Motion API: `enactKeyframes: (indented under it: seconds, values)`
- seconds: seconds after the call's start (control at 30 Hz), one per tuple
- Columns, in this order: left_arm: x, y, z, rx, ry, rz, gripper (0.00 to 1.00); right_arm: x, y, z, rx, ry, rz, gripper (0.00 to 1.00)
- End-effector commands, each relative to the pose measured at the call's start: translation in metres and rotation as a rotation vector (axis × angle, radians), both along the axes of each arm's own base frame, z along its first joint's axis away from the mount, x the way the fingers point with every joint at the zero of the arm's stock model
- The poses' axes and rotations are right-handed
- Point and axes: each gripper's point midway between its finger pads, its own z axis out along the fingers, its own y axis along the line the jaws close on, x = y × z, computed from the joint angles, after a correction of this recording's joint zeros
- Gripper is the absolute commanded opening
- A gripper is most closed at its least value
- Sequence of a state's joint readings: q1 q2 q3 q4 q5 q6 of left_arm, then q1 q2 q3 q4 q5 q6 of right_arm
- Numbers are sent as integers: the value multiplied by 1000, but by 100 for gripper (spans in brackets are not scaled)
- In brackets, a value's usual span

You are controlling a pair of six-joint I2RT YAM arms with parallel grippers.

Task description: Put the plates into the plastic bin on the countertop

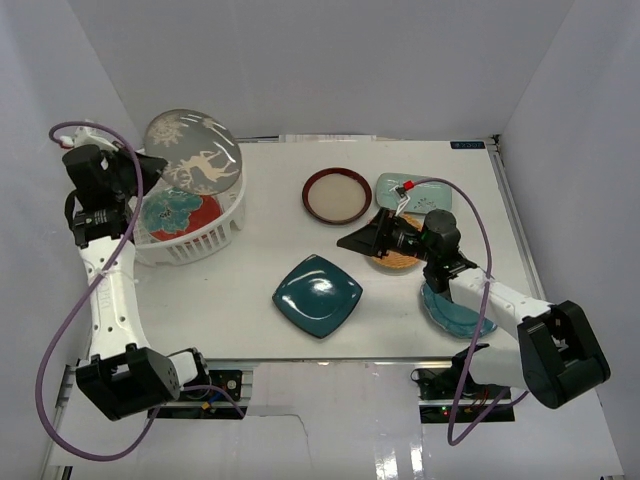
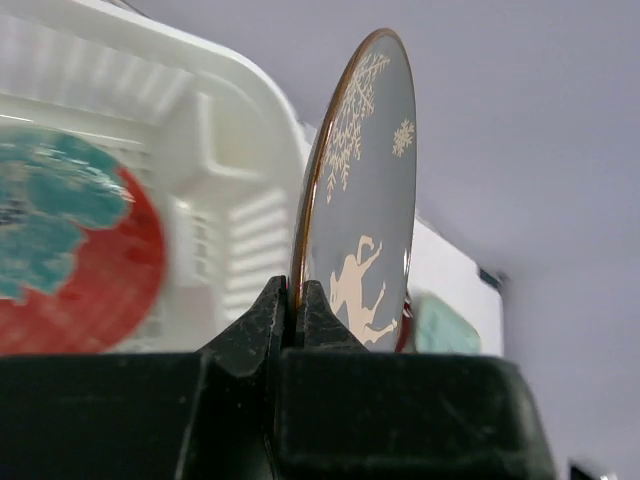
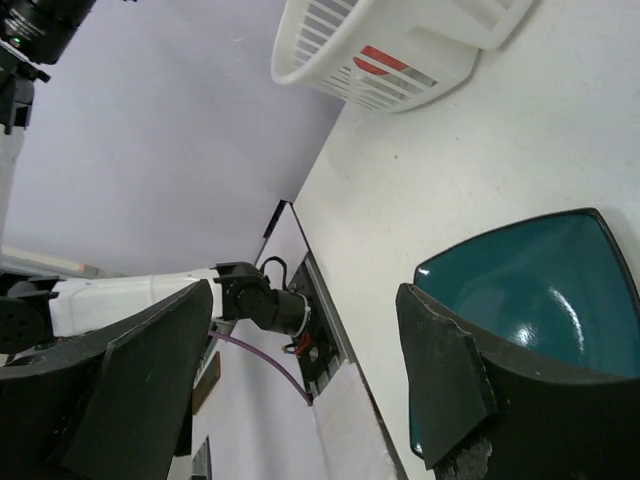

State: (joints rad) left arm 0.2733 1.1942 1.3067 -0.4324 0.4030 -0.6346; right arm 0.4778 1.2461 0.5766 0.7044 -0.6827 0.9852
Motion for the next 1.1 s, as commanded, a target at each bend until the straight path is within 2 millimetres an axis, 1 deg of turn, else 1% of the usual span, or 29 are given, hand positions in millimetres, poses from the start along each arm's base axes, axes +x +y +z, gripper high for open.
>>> enactKeyframes:
  seconds: [0.0,0.03,0.07,0.13,0.17,0.3,0.37,0.43,0.5,0.53,0.57,0.63,0.7,0.77,0.83,0.9,0.97,1.0,1.03,1.07]
  values:
    - [-8,24,23,33,-61,132,0,-2,-6,-10,-42,-27,-8,80]
    - [-9,33,16,57,-48,163,0,-4,-7,-10,-44,-33,-6,79]
    - [-9,50,6,79,-15,238,0,-4,-8,-10,-54,-53,-5,79]
    - [-6,65,-5,111,12,299,0,-4,-9,-10,-73,-77,-13,79]
    - [-5,70,-10,121,27,319,0,-4,-10,-16,-97,-60,-14,79]
    - [7,85,-39,134,60,356,0,-3,-12,-20,-123,-73,-23,79]
    - [9,94,-43,150,39,392,0,-3,-13,-25,-136,-64,-24,78]
    - [12,104,-57,174,75,421,0,-3,-14,-27,-146,-69,-27,78]
    - [14,113,-65,198,99,456,0,-4,-15,-31,-158,-64,-27,78]
    - [15,115,-70,204,108,456,0,-3,-15,-32,-165,-65,-32,78]
    - [18,117,-79,205,129,459,0,-2,-16,-33,-169,-67,-35,78]
    - [23,120,-88,214,136,458,0,-1,-15,-35,-176,-62,-36,78]
    - [32,119,-98,219,146,427,0,3,-16,-37,-187,-68,-51,78]
    - [39,115,-104,224,131,386,0,6,-18,-42,-207,-65,-65,78]
    - [40,112,-110,223,130,370,0,13,-18,-47,-230,-55,-90,78]
    - [41,112,-121,219,144,365,0,21,-20,-51,-255,-58,-118,77]
    - [41,112,-129,216,163,363,0,29,-20,-49,-264,-67,-147,77]
    - [41,112,-133,214,172,364,2,36,-22,-52,-280,-66,-173,77]
    - [40,111,-135,213,175,362,5,42,-21,-48,-284,-81,-191,77]
    - [38,112,-140,207,184,368,10,50,-23,-49,-296,-82,-222,77]
